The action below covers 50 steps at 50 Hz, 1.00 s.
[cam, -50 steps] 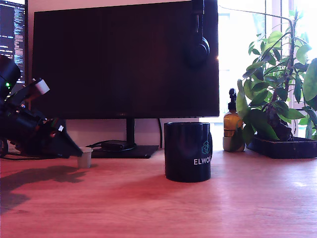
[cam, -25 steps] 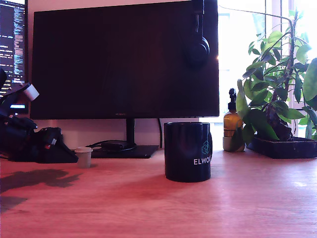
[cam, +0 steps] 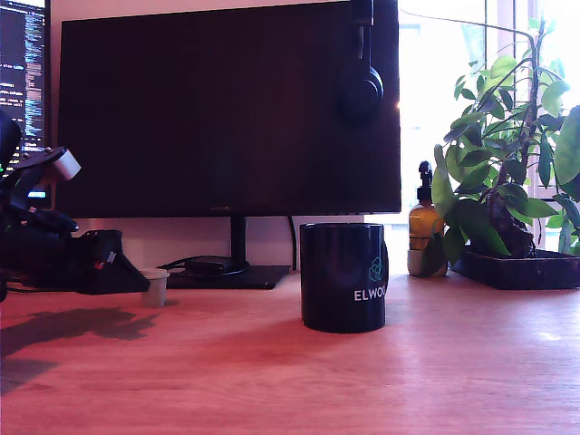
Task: Pick up the coffee capsules from the table one by one and drop them inside the nearest coffee cup
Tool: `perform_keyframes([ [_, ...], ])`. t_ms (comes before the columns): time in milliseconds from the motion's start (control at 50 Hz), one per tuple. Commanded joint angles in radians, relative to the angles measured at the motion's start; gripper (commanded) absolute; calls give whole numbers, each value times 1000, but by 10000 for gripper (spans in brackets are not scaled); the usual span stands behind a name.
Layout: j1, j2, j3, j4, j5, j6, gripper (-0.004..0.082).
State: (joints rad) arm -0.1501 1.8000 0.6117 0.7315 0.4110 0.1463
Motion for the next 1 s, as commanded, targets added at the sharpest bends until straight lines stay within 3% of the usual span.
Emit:
perform_keyframes([
  [0,-4,26,0,14,-2,-4,597],
  [460,-51,155,84,63,-44,-19,597],
  [740,-53,212,161,54,-54,-19,597],
  [820,-54,222,171,56,-55,-38,597],
  [980,-54,222,177,56,-82,-37,597],
])
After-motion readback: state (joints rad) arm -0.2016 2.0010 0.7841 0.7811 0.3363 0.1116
